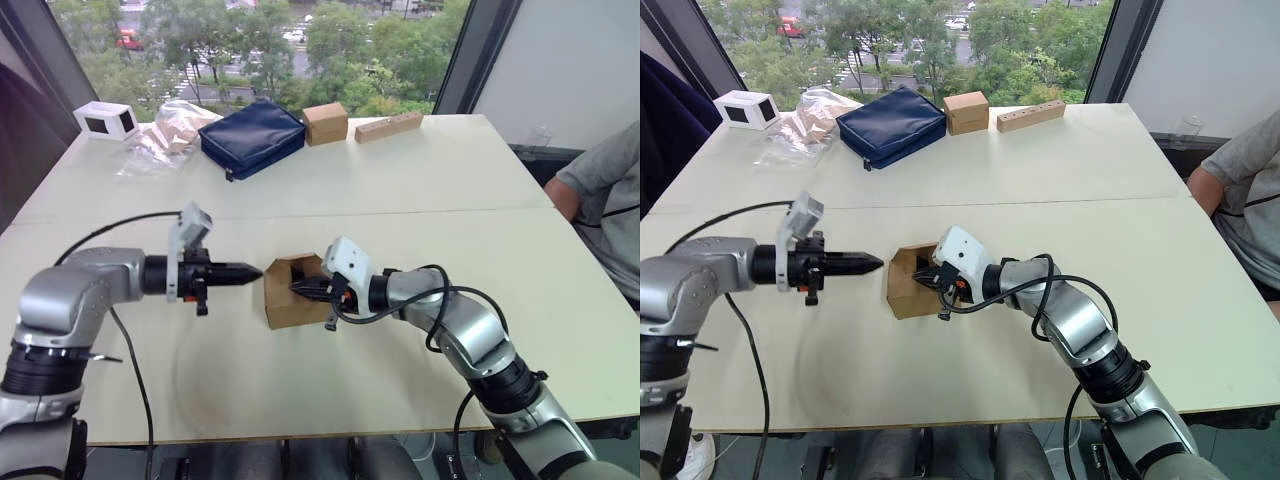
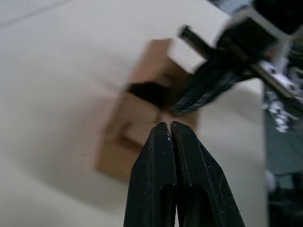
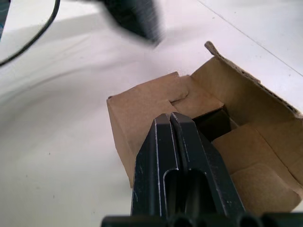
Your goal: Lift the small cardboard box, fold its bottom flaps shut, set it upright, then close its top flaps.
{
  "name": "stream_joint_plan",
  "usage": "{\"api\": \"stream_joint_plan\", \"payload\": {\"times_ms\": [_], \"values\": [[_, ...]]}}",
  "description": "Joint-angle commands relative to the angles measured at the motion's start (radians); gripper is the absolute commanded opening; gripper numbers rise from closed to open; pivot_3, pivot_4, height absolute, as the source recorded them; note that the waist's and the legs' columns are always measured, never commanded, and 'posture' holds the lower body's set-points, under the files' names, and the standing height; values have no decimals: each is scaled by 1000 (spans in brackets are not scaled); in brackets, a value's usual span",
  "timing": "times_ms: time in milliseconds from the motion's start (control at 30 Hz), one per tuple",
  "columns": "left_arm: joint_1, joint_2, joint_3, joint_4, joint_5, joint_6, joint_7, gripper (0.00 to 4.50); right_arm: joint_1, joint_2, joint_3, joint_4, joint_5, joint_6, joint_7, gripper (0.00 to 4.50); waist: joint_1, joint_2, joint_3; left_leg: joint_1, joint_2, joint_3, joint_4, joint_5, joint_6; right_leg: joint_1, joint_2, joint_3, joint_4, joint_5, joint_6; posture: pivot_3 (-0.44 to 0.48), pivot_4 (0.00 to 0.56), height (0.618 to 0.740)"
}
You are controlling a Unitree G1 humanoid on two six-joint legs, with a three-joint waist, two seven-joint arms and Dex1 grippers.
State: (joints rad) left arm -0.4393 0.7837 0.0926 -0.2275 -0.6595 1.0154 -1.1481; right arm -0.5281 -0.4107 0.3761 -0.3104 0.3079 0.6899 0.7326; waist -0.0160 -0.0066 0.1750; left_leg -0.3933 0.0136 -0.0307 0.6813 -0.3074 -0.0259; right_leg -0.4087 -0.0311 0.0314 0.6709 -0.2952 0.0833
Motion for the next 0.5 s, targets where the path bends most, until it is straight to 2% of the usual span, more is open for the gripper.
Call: {"api": "stream_joint_plan", "payload": {"times_ms": [33,500], "values": [[10,-15,3,-47,-38,15,43,56,-16,10,-22,-4,-3,-23,5,0,0,0,0,0,0,0,0,0,0,0,0,0,0,0,0,0,150,740],[33,-26,-118,-3,21,-84,80,56,-6,9,-57,-61,47,-14,23,0,1,0,0,0,0,0,0,0,0,0,1,0,0,0,0,0,150,740]]}}
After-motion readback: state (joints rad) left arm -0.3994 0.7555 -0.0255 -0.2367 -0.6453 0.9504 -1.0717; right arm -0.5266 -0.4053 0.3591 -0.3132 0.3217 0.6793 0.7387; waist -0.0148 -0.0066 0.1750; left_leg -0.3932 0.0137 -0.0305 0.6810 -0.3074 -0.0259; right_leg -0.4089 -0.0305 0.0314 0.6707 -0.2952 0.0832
